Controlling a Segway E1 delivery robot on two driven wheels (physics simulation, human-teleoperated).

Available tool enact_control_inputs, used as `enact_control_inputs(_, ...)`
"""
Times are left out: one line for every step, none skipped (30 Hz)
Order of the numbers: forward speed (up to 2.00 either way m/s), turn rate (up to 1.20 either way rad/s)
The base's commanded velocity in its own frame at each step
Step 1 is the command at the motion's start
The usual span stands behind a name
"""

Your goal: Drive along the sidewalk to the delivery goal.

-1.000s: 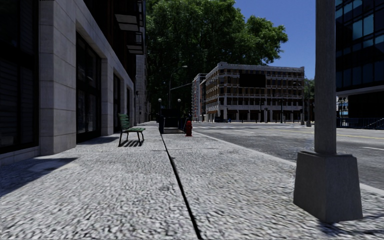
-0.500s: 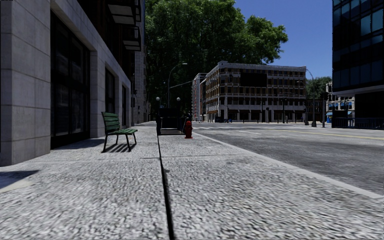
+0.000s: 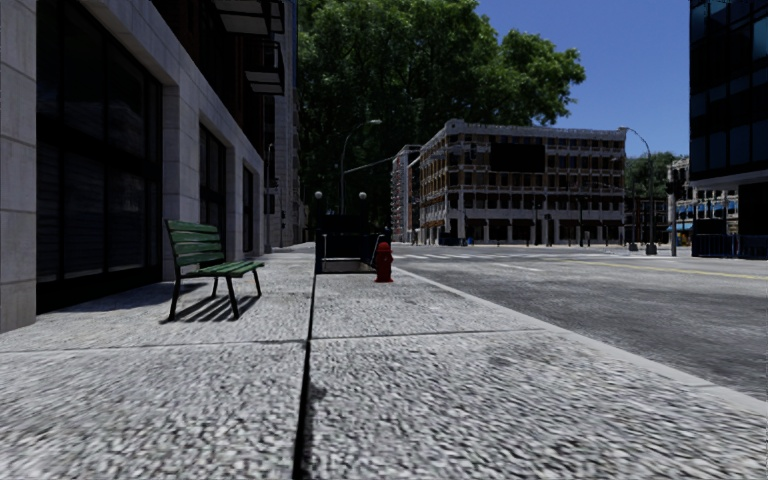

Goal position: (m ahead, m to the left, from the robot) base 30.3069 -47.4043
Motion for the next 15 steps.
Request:
enact_control_inputs(2.00,0.28)
enact_control_inputs(2.00,0.28)
enact_control_inputs(2.00,0.28)
enact_control_inputs(2.00,0.28)
enact_control_inputs(2.00,0.28)
enact_control_inputs(2.00,0.28)
enact_control_inputs(2.00,0.28)
enact_control_inputs(2.00,0.28)
enact_control_inputs(2.00,0.28)
enact_control_inputs(2.00,0.28)
enact_control_inputs(2.00,0.28)
enact_control_inputs(2.00,0.28)
enact_control_inputs(2.00,0.28)
enact_control_inputs(2.00,0.28)
enact_control_inputs(2.00,0.28)
